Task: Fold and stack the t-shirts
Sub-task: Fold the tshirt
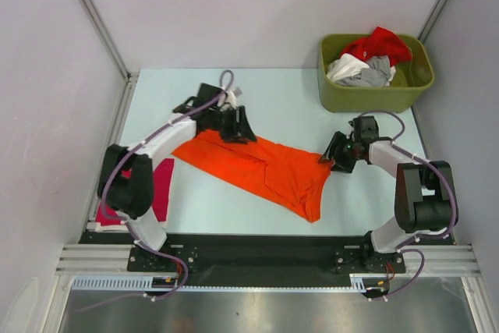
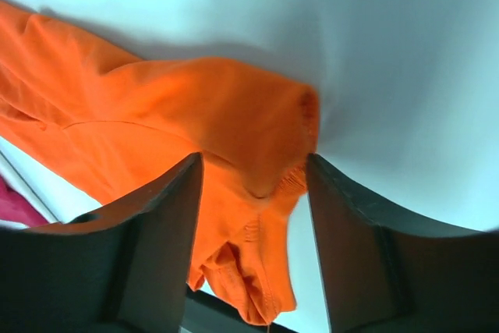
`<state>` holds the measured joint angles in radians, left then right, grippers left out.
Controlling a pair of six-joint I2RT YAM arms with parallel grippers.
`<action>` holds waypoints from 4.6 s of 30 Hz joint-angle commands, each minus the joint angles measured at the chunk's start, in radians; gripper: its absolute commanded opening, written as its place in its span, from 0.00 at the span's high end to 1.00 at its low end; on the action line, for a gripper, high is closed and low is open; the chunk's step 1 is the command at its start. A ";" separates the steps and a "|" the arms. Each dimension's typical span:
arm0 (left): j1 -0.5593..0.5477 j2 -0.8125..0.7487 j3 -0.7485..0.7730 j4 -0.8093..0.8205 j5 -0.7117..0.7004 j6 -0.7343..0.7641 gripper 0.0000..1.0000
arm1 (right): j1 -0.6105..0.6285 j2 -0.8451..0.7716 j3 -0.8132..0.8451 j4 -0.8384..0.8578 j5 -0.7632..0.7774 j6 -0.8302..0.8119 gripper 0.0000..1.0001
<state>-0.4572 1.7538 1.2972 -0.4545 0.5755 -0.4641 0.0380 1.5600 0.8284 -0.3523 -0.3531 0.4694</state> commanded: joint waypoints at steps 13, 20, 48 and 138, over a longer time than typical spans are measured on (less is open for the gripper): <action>0.426 -0.215 -0.071 -0.035 -0.100 0.035 0.49 | 0.198 0.152 0.142 0.124 0.411 -0.010 1.00; 0.454 -0.254 -0.095 -0.036 -0.229 0.030 0.52 | 0.257 0.389 0.521 0.058 0.568 -0.153 1.00; 0.379 0.024 0.022 -0.148 -0.494 0.102 0.44 | 0.287 1.203 1.732 0.283 0.666 -0.270 0.76; 0.413 -0.705 -0.115 -0.262 -0.646 0.186 0.43 | 0.823 0.603 0.687 -0.108 0.396 0.933 1.00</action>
<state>-0.0521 1.0454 1.1801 -0.7494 -0.1383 -0.3225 0.8665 2.2532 1.6684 -0.4122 0.0864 1.5684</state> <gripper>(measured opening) 0.569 0.009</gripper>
